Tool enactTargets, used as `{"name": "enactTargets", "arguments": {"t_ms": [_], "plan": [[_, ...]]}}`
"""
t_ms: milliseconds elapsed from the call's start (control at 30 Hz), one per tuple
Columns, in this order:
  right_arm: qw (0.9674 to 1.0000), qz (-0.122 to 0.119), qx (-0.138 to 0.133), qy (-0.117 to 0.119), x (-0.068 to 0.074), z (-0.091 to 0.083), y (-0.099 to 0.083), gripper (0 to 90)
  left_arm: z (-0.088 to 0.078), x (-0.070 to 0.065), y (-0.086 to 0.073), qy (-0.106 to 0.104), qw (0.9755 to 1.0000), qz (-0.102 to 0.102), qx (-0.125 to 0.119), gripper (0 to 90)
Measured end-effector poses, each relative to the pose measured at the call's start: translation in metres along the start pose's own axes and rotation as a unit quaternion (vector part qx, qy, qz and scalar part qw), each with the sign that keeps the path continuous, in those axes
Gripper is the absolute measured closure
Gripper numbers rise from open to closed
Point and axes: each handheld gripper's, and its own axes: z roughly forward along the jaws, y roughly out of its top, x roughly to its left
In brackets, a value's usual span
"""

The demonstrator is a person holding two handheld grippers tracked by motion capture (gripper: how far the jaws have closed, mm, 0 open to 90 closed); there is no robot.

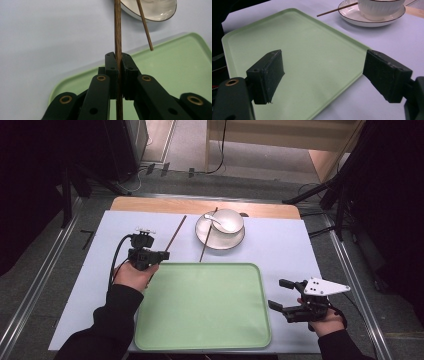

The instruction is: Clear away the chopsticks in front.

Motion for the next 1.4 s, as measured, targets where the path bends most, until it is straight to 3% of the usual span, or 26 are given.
{"name": "enactTargets", "arguments": {"t_ms": [467,733,800,967,1200,1400], "plan": [[0.9999,-0.008,0.004,0.009,-0.001,0.009,0.007,17.1,-0.016,-0.008,-0.063,-0.003,0.9997,-0.015,0.016,86.2],[0.9998,-0.011,0.003,0.013,-0.001,0.011,0.008,17.1,-0.027,-0.007,-0.087,0.007,0.9991,-0.030,0.030,86.1],[0.9998,-0.011,0.003,0.015,-0.001,0.011,0.008,17.1,-0.031,-0.006,-0.093,0.004,0.9987,-0.042,0.030,86.1],[0.9998,-0.012,0.003,0.014,0.000,0.011,0.008,17.1,-0.033,-0.010,-0.110,0.010,0.9979,-0.041,0.049,86.0],[0.9998,-0.012,0.003,0.013,0.001,0.010,0.008,17.1,-0.019,-0.010,-0.121,0.015,0.9955,-0.044,0.082,86.0],[0.9998,-0.012,0.004,0.012,0.001,0.010,0.008,17.1,-0.013,-0.012,-0.119,0.017,0.9963,-0.036,0.076,85.1]]}}
